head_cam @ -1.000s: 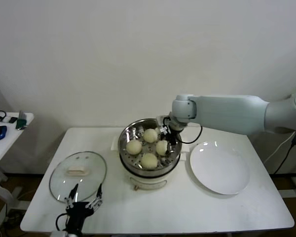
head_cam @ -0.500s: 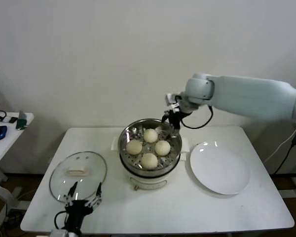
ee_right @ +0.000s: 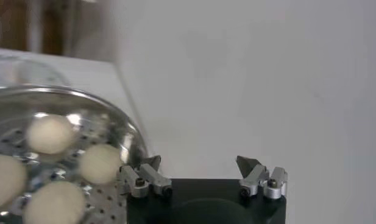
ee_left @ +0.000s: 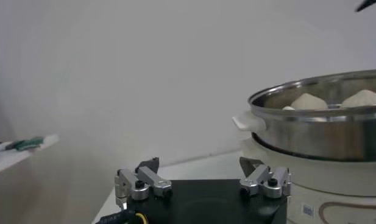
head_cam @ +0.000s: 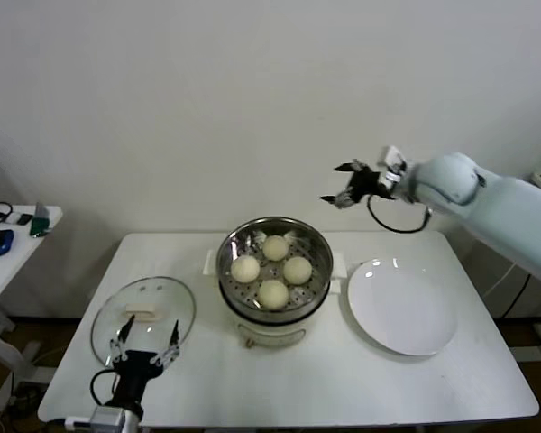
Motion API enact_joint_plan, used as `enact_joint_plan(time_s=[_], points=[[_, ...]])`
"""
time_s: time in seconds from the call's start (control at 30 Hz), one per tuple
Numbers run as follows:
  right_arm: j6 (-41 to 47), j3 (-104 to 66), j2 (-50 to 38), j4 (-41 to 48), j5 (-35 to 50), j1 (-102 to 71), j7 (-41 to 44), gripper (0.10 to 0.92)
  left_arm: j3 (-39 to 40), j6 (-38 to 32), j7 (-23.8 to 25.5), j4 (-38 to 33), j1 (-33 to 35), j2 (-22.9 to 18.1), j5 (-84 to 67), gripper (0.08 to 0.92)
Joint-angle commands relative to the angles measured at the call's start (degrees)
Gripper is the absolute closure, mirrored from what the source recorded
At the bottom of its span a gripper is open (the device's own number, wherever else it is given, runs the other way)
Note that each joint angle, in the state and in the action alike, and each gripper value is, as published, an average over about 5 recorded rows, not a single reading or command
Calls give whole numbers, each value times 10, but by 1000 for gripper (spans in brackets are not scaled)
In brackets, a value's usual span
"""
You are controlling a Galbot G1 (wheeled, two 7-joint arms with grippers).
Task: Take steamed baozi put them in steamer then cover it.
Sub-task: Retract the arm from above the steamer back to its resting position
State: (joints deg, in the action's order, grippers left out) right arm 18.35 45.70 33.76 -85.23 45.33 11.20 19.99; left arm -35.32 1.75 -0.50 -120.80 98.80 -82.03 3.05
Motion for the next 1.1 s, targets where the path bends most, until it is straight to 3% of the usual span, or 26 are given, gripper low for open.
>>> enact_joint_plan(time_s=[0.03, 0.23, 0.4, 0.57, 0.67, 0.8, 1.1], points=[[-107, -555, -125, -44, -64, -601, -110, 203, 5, -10, -1, 9, -15, 3, 62, 177], [-181, -771, -18, -52, -89, -831, -107, 203, 7, -15, -13, 9, -18, 1, 123, 177], [-235, -829, 76, -74, -101, -937, -100, 202, -1, -25, -31, 1, -17, 14, 199, 177], [-291, -837, 168, -80, -113, -1005, -96, 203, -17, -41, -77, -4, -17, 44, 296, 177], [-322, -832, 205, -84, -127, -1026, -95, 202, -27, -38, -130, 7, -14, 70, 387, 177], [-354, -823, 251, -95, -147, -1045, -100, 203, -33, -25, -191, 60, -16, 109, 520, 177], [-361, -810, 302, -126, -175, -1059, -125, 203, -25, -31, -238, 233, -67, 144, 689, 177]])
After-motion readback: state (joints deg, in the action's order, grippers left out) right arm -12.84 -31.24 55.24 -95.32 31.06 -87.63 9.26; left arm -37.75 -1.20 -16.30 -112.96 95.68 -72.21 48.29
